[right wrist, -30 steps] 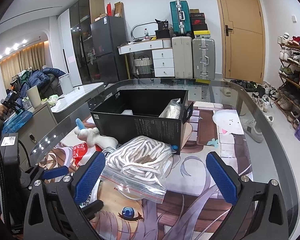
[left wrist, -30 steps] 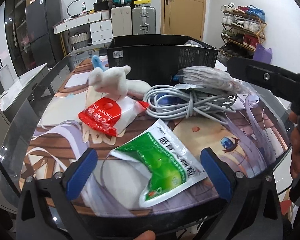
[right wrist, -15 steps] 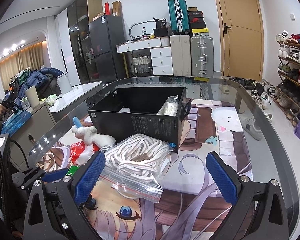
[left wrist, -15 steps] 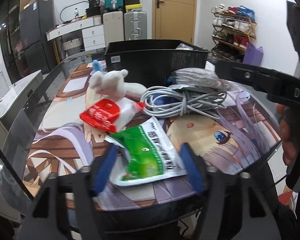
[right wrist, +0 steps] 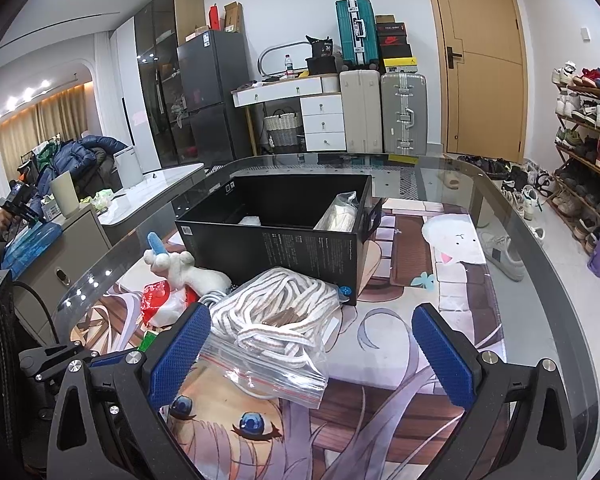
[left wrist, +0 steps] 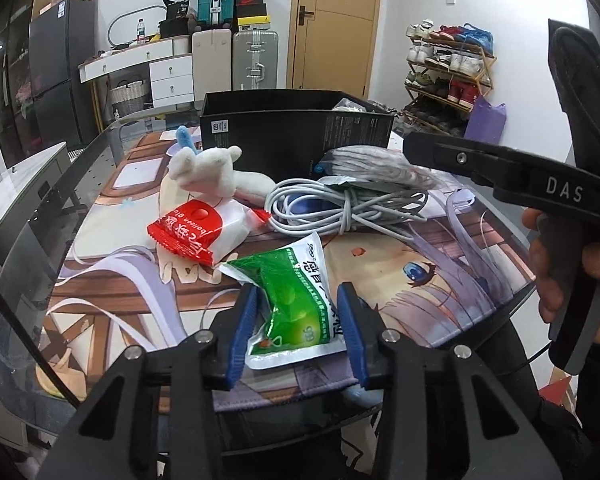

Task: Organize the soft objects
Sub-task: 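Grasp the green-and-white packet with the left gripper and lift it, then carry the packet with the left gripper while the right grasps the zip bag of rope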

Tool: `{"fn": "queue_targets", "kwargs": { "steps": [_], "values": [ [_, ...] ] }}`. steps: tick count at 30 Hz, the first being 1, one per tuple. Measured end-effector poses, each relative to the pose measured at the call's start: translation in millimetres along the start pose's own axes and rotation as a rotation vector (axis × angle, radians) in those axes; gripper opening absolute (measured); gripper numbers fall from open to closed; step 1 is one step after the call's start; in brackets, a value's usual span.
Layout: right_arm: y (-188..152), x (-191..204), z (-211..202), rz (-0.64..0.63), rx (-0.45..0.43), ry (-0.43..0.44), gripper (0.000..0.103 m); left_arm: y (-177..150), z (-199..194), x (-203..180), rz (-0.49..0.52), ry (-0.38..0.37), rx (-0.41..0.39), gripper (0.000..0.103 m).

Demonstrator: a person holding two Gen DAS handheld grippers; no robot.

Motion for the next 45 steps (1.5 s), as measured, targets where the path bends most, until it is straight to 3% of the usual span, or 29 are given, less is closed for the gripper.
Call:
{"fn": "queue_targets", "kwargs": {
  "steps": [10, 13, 14, 15, 23, 25, 28, 31, 35, 45],
  "values": [
    [0, -1, 2, 0.006, 0.002, -0.003, 0.102, 1, 2, 3, -0.021, 0.0, 0.017, 0.029],
    [0, -1, 3, 0.006, 0.002, -0.003, 0.102, 6, 4, 3, -0.05, -0.021, 0.035, 0.042],
    [-1, -1, 3, 0.006, 0.003, -0.003, 0.102, 6, 5, 2, -0.055, -0.023, 0.036, 0.055],
    [-1, -1, 2, 0.005, 0.002, -0.004, 0.102, 7, 5, 0, -0.061, -0.027, 0.033, 0.058],
    [0, -2, 1, 0.01, -0.002, -0.005, 0.102, 8, 21, -20, -0.011, 0.027, 0.061, 0.065],
    [0, -3, 1, 0.015, -0.002, -0.007, 0.102, 6, 21, -23, 0.011, 0.047, 0.057, 0.065],
    [0, -4, 1, 0.018, -0.002, -0.009, 0.102, 3, 19, -27, 0.051, 0.054, 0.042, 0.054],
    [0, -4, 1, 0.017, -0.002, -0.008, 0.102, 3, 16, -23, 0.05, 0.036, 0.034, 0.033],
    [-1, -4, 2, 0.011, 0.002, -0.005, 0.102, 2, 9, -12, 0.016, 0.021, 0.016, 0.029],
    [-1, 10, 11, 0.033, 0.02, 0.044, 0.102, 11, -7, 3, -0.021, -0.008, -0.048, 0.028]
  ]
}}
Point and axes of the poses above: each gripper's, at about its wrist camera, not at the fingertips, and z roughly the way its jaws point, x to its left, y to its top, the point moved 2 cm from there along z, roughly the way its jaws point, and after that the axes turned 5 degrees about -x, right-handed, at the moved point
